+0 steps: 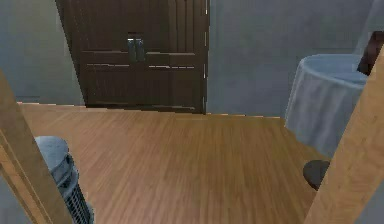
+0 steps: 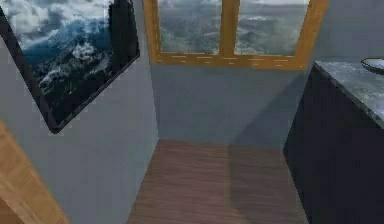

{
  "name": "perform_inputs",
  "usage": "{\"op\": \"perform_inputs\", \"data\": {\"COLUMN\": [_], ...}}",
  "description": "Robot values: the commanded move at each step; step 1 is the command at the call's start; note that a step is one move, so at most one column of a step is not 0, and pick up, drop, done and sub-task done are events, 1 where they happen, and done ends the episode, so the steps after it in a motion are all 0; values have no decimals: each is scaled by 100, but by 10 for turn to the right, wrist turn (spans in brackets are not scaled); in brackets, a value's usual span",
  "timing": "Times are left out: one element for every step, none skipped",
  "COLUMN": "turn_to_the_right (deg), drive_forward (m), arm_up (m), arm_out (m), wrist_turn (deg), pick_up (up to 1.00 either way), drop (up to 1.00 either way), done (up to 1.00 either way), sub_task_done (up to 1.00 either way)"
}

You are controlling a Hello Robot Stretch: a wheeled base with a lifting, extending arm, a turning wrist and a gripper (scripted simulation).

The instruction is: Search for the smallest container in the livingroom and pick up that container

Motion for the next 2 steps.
{"op": "perform_inputs", "data": {"turn_to_the_right": [-120, 0], "drive_forward": [0, 80], "arm_up": [0, 0], "arm_out": [0, 0], "wrist_turn": [0, 0], "pick_up": [0, 0], "drop": [0, 0], "done": [0, 0], "sub_task_done": [0, 0]}}
